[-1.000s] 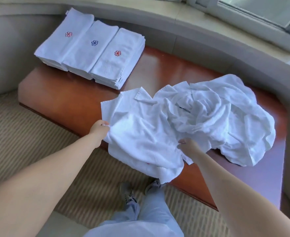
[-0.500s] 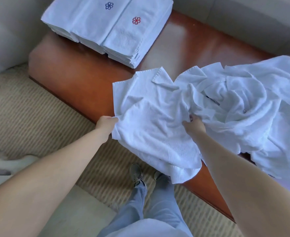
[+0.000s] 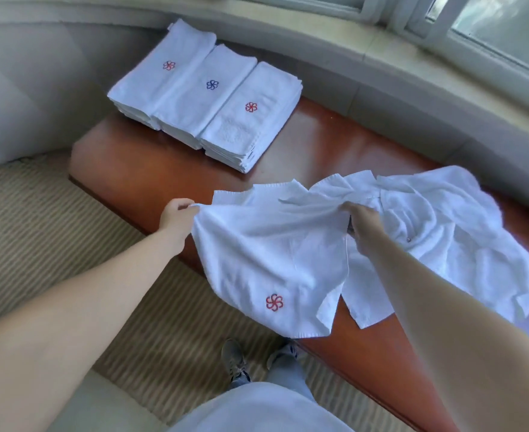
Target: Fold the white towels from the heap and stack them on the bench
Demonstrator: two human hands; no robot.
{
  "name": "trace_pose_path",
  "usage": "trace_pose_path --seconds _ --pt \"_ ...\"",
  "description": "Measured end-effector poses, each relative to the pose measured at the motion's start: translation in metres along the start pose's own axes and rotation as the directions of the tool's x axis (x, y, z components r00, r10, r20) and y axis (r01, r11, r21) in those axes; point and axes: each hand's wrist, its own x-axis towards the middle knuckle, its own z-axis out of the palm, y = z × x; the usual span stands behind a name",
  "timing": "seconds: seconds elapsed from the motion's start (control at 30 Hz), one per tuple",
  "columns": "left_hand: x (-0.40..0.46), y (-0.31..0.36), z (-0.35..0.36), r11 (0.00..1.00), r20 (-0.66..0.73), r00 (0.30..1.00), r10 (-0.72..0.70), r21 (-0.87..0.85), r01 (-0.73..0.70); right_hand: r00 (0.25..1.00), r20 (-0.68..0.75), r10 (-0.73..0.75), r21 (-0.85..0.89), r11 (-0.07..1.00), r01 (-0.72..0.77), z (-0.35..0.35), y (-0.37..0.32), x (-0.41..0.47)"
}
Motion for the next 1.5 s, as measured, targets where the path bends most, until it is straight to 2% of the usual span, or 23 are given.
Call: trace_pose_path --seconds 0.17,0.3,0.43,0.57,0.63,0.7,0.77,0.83,0.9,0.97,1.1,1.2,1.27,1.33,1.4,1.43,1.5 --pt "-0.006 0.077 -0.043 0.979 0.007 0.982 0.191 -0.073 -0.190 0.980 -0.111 -0.166 0.229 0.955 0.187 -0.028 -0.078 -0.048" --pt "-0.017 0.132 -0.069 0.947 0.057 0.947 0.317 -0.067 -0.313 0.946 -0.169 -0.278 0.235 0.920 0.313 -0.044 -0.117 -0.086" --pt "-0.028 0.168 -0.077 0.945 0.105 0.939 0.327 -0.038 -0.325 0.931 -0.123 -0.344 0.058 0.934 0.353 -0.052 -0.137 -0.110" --pt "-0.036 0.187 -0.083 0.951 0.177 0.938 0.297 0.033 -0.307 0.944 -0.105 -0.313 -0.139 0.945 0.297 -0.050 -0.151 -0.125" --pt "-0.038 0.188 -0.087 0.947 0.224 0.931 0.289 0.076 -0.313 0.944 -0.063 -0.324 -0.264 0.918 0.297 -0.048 -0.153 -0.130" --pt "-0.040 0.186 -0.088 0.943 0.248 0.927 0.280 0.107 -0.314 0.940 0.017 -0.340 -0.479 0.823 0.306 -0.045 -0.152 -0.133" --pt "-0.041 0.185 -0.088 0.944 0.272 0.923 0.271 0.113 -0.310 0.947 0.105 -0.305 -0.676 0.676 0.293 -0.041 -0.148 -0.135" --pt "-0.039 0.183 -0.087 0.949 0.293 0.921 0.255 0.105 -0.296 0.962 0.173 -0.209 -0.859 0.445 0.251 -0.035 -0.143 -0.138" --pt "-0.036 0.182 -0.088 0.954 0.319 0.920 0.228 0.118 -0.277 0.984 0.143 -0.107 -0.970 0.180 0.161 -0.029 -0.136 -0.145" --pt "-0.033 0.179 -0.090 0.949 0.355 0.917 0.183 0.182 -0.259 0.990 0.120 -0.070 -0.992 0.037 0.123 -0.025 -0.127 -0.147" --pt "-0.032 0.173 -0.095 0.922 0.471 0.882 0.024 0.331 -0.202 0.984 0.143 -0.108 -0.989 0.011 0.145 -0.022 -0.110 -0.142" --pt "-0.032 0.167 -0.100 0.917 0.641 0.758 -0.117 0.363 -0.166 0.975 0.157 -0.157 -0.985 0.050 0.166 -0.024 -0.102 -0.137" --pt "-0.033 0.162 -0.100 0.844 0.696 0.696 -0.174 0.470 -0.258 0.970 0.131 -0.202 -0.983 0.103 0.155 -0.027 -0.097 -0.133" --pt "-0.034 0.157 -0.095 0.680 0.705 0.697 -0.130 0.575 -0.455 0.953 0.131 -0.274 -0.977 0.126 0.171 -0.032 -0.094 -0.128" --pt "-0.030 0.153 -0.088 0.432 0.660 0.747 0.080 0.652 -0.623 0.920 0.122 -0.374 -0.973 0.140 0.185 -0.037 -0.093 -0.122" --pt "-0.027 0.154 -0.085 0.323 0.629 0.746 0.219 0.675 -0.664 0.892 0.123 -0.435 -0.971 0.131 0.198 -0.040 -0.093 -0.118" --pt "-0.025 0.157 -0.081 0.225 0.566 0.726 0.392 0.706 -0.672 0.834 0.066 -0.548 -0.961 0.191 0.201 -0.045 -0.093 -0.115"
